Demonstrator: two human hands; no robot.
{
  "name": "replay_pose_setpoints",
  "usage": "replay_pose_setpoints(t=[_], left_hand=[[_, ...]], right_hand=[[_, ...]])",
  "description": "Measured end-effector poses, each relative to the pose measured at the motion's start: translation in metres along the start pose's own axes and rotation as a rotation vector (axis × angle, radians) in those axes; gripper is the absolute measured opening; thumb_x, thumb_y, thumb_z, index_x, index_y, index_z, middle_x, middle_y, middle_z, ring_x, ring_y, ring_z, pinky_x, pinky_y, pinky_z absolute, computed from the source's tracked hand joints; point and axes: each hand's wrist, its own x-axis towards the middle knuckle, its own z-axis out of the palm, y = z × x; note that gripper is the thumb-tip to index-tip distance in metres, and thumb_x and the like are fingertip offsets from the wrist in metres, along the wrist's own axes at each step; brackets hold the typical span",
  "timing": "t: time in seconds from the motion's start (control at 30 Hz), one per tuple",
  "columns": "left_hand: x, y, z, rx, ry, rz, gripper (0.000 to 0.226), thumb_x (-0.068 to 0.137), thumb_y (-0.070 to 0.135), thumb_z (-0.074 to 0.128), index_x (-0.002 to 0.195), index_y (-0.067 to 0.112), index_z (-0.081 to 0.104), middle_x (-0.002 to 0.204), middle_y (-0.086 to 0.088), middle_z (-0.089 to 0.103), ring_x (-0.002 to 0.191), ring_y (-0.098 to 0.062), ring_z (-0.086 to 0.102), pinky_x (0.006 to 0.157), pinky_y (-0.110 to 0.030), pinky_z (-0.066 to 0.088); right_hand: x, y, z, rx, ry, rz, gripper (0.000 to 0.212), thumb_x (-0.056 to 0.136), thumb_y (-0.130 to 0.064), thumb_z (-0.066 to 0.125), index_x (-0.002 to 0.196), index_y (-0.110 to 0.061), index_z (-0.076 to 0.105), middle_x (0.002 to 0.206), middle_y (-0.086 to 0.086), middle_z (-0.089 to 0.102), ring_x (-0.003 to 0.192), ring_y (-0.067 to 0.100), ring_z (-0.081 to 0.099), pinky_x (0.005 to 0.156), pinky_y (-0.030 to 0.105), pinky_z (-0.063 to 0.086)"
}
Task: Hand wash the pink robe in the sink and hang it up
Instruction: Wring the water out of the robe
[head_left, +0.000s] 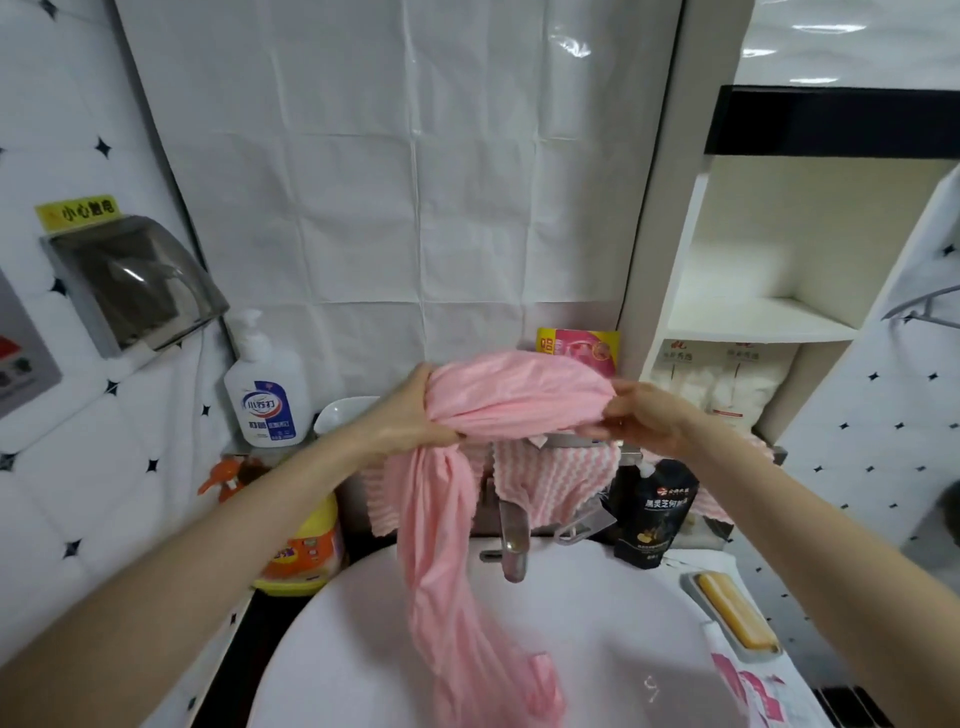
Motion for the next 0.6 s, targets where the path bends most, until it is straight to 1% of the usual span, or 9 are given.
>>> replay_pose_setpoints(t=[0.07,0.13,0.23,0.3,0.37,0.43,0.5,0.53,0.6], left_hand=[[0.005,0.005,-0.008,0.27,0.008,-0.006,0.071,0.073,0.016,0.073,0.131,0.012,0.031,0.113,-0.006,0.052,0.097,-0.022,0.053,0.07,-0.025,0.041],[0.009,0.016,-0.011,0.42,-0.061,-0.018,0.074,0.072,0.019,0.071,0.133,0.016,0.029,0.107,-0.005,0.052,0.089,-0.023,0.053,0.061,-0.027,0.038],[0.019,0.039,-0.006,0.583,-0.249,0.034,0.077,0.072,0.016,0.073,0.135,0.013,0.028,0.103,-0.004,0.053,0.074,-0.016,0.049,0.047,-0.02,0.032],[0.023,0.051,-0.004,0.599,-0.359,0.065,0.084,0.07,0.016,0.078,0.136,0.009,0.028,0.113,-0.005,0.054,0.079,-0.015,0.051,0.051,-0.021,0.036],[0.026,0.053,-0.011,0.424,-0.41,0.053,0.082,0.064,0.013,0.083,0.132,0.007,0.038,0.122,-0.005,0.056,0.095,-0.018,0.055,0.069,-0.022,0.043],[0.025,0.042,-0.022,0.099,-0.368,-0.013,0.083,0.057,0.012,0.081,0.13,0.014,0.041,0.118,-0.009,0.057,0.099,-0.018,0.057,0.082,-0.025,0.046],[0.022,0.025,-0.026,-0.162,-0.309,-0.062,0.087,0.058,0.008,0.077,0.133,0.019,0.033,0.114,-0.012,0.058,0.093,-0.017,0.06,0.085,-0.028,0.047],[0.021,0.017,-0.025,-0.227,-0.274,-0.067,0.087,0.06,0.006,0.077,0.133,0.02,0.032,0.115,-0.014,0.058,0.093,-0.019,0.062,0.087,-0.031,0.048],[0.02,0.01,-0.019,-0.252,-0.181,-0.037,0.086,0.064,0.007,0.079,0.133,0.024,0.029,0.118,-0.018,0.058,0.099,-0.025,0.063,0.092,-0.036,0.05]], right_hand=[[-0.008,0.013,-0.004,-0.437,-0.146,0.108,0.055,0.087,0.014,0.052,0.137,-0.006,0.041,0.125,0.017,0.057,0.101,0.031,0.063,0.084,0.043,0.057],[-0.011,0.015,0.006,-0.759,-0.143,0.045,0.082,0.082,0.004,0.066,0.148,-0.021,0.024,0.145,0.012,0.04,0.124,0.029,0.05,0.1,0.044,0.047],[-0.014,0.003,0.051,-0.644,-0.145,-0.362,0.118,0.065,-0.022,0.084,0.15,-0.038,0.004,0.156,0.004,0.02,0.142,0.018,0.025,0.111,0.039,0.033],[-0.012,-0.003,0.083,-0.577,-0.208,-0.453,0.128,0.055,-0.029,0.086,0.147,-0.043,-0.003,0.153,0.007,0.022,0.141,0.016,0.027,0.111,0.034,0.031],[-0.008,-0.005,0.102,-0.528,-0.195,-0.43,0.132,0.061,-0.016,0.087,0.149,-0.036,-0.009,0.144,0.002,0.027,0.134,0.012,0.033,0.108,0.024,0.03],[-0.003,-0.004,0.107,-0.464,-0.152,-0.403,0.13,0.066,-0.011,0.085,0.15,-0.035,-0.011,0.147,0.006,0.028,0.135,0.014,0.033,0.106,0.023,0.029],[-0.001,-0.002,0.109,-0.522,-0.16,-0.423,0.128,0.066,-0.013,0.086,0.15,-0.035,-0.008,0.154,0.005,0.018,0.141,0.015,0.022,0.107,0.024,0.024],[0.001,0.0,0.112,-0.542,-0.155,-0.434,0.127,0.066,-0.013,0.086,0.151,-0.035,-0.005,0.153,0.002,0.019,0.141,0.013,0.021,0.107,0.024,0.024],[0.006,0.004,0.119,-0.513,-0.064,-0.42,0.117,0.067,-0.011,0.085,0.152,-0.032,0.008,0.143,-0.004,0.034,0.132,0.009,0.034,0.102,0.023,0.032]])
